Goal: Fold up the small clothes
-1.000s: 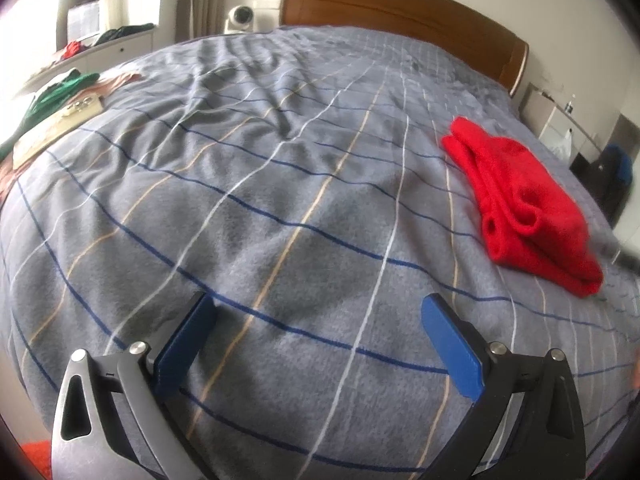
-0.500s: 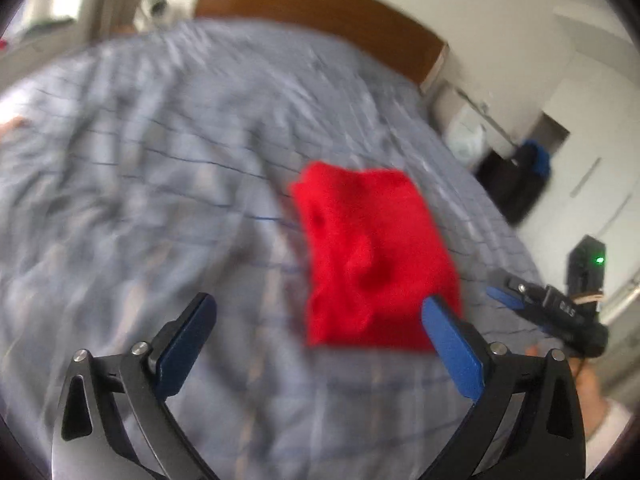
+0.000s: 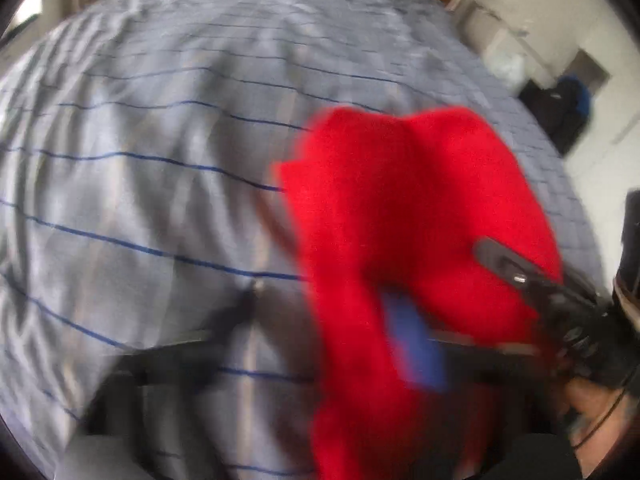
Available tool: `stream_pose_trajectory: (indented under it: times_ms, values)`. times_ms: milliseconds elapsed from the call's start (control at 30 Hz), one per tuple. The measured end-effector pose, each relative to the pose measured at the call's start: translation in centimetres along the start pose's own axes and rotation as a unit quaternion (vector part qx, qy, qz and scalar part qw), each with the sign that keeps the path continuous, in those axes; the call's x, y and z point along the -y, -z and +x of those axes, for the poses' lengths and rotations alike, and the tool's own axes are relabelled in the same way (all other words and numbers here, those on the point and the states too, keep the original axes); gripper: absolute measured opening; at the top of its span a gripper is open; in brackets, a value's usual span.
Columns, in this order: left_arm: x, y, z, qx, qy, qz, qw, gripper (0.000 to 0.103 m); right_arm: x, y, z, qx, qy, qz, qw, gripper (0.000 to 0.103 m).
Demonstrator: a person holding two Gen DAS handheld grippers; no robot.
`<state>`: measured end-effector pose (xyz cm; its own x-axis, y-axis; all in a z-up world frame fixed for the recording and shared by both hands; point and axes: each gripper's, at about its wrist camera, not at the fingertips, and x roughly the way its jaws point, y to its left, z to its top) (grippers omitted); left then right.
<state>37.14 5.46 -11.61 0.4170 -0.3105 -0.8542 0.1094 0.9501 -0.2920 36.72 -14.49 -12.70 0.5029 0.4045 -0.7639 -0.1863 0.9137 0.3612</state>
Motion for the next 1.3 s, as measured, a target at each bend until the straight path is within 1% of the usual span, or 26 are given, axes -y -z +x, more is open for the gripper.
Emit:
stream_pose_trajectory:
  times_ms: [33,67,100,167,267,333,367,400,433,467,500,533,567,633,667,700,733,767,867,900,933,967,1033,1100,1233,1300]
  values:
    - [0.7,0.3,-0.4,0.001,0.005,0.009,0.9999,0.019,-1.6,0.1,-0.5,0.013,0.029,-0.044,0.999,0.035]
    - [1.7,0.7,-1.2,0.016,-0.021,0.025,0.9994,0.018,-3.4,0.3,-1.1,0.028,0.057,-0.092,0.994,0.034]
    - [2.5,0.8,-2.1,0.028,-0.03,0.036,0.9985,0.017,-5.1,0.5,-1.8,0.046,0.081,-0.138,0.986,0.033]
    - [3.4,0.8,-4.5,0.054,-0.024,0.045,0.9972,0.017,-7.8,0.9,-3.4,0.081,0.104,-0.192,0.973,0.032]
    - [4.0,0.4,-8.5,0.097,-0.014,0.049,0.994,0.017,-9.6,0.5,-6.9,0.131,0.094,-0.203,0.966,0.032]
    - [4.4,-0.1,-9.8,0.109,-0.013,0.054,0.9925,0.017,-10.0,-0.2,-9.0,0.154,0.08,-0.194,0.965,0.032]
    - [4.6,-0.3,-10.0,0.109,-0.017,0.057,0.9922,0.023,-9.8,-0.7,-9.6,0.157,0.073,-0.185,0.967,0.032]
    - [4.6,-0.3,-9.6,0.104,-0.029,0.058,0.9924,0.034,-9.2,-1.6,-9.9,0.157,0.062,-0.167,0.971,0.032]
    - [4.5,-0.3,-9.0,0.099,-0.045,0.057,0.9924,0.045,-8.6,-2.0,-10.1,0.153,0.055,-0.152,0.975,0.036]
    - [4.2,0.1,-8.5,0.096,-0.062,0.054,0.992,0.068,-7.3,-2.2,-9.9,0.133,0.047,-0.125,0.982,0.04]
    - [3.7,0.7,-8.2,0.095,-0.081,0.049,0.991,0.075,-6.2,-2.1,-9.4,0.113,0.044,-0.106,0.987,0.056]
    - [3.3,1.9,-8.1,0.099,-0.098,0.042,0.9894,0.075,-4.8,-1.9,-8.6,0.089,0.05,-0.082,0.991,0.079]
    - [2.7,3.5,-8.3,0.103,-0.107,0.038,0.9881,0.075,-3.4,-1.4,-8.3,0.079,0.06,-0.064,0.993,0.085]
    - [2.0,6.2,-9.3,0.116,-0.113,0.037,0.9861,0.076,-1.6,0.5,-9.0,0.074,0.084,-0.051,0.992,0.087]
    - [2.0,8.1,-10.3,0.131,-0.123,0.039,0.983,0.082,-1.0,1.4,-9.5,0.073,0.093,-0.05,0.992,0.087]
    - [2.1,9.9,-11.6,0.153,-0.138,0.041,0.9778,0.094,-0.6,3.0,-10.6,0.075,0.105,-0.054,0.99,0.088]
    - [2.3,10.9,-12.4,0.168,-0.148,0.042,0.9737,0.099,-0.2,4.3,-11.4,0.076,0.115,-0.057,0.989,0.091]
    - [2.8,12.6,-13.6,0.195,-0.163,0.043,0.9662,0.102,0.0,5.3,-12.2,0.075,0.125,-0.06,0.987,0.093]
    - [4.3,16.5,-16.3,0.255,-0.181,0.043,0.9488,0.103,-0.9,9.0,-14.7,0.068,0.137,-0.072,0.986,0.097]
    - [4.7,17.3,-16.9,0.262,-0.187,0.042,0.9458,0.103,-1.3,10.0,-15.4,0.067,0.14,-0.074,0.985,0.098]
    - [5.4,18.3,-17.5,0.257,-0.195,0.042,0.9454,0.103,-2.0,11.4,-16.4,0.066,0.139,-0.075,0.985,0.099]
    - [5.9,18.7,-17.8,0.249,-0.196,0.044,0.9474,0.103,-2.6,12.3,-17.2,0.066,0.136,-0.074,0.986,0.1]
    - [6.7,19.5,-18.4,0.236,-0.184,0.055,0.9525,0.103,-3.8,14.0,-19.0,0.074,0.124,-0.068,0.987,0.102]
    - [7.7,20.6,-19.7,0.23,-0.18,0.063,0.9542,0.103,-5.0,15.7,-20.7,0.082,0.12,-0.068,0.987,0.102]
    - [9.0,21.7,-21.0,0.221,-0.176,0.064,0.9573,0.103,-6.7,18.2,-22.9,0.077,0.137,-0.096,0.983,0.102]
    - [9.5,21.9,-21.1,0.207,-0.19,0.06,0.9578,0.103,-7.0,19.1,-23.5,0.073,0.146,-0.107,0.981,0.102]
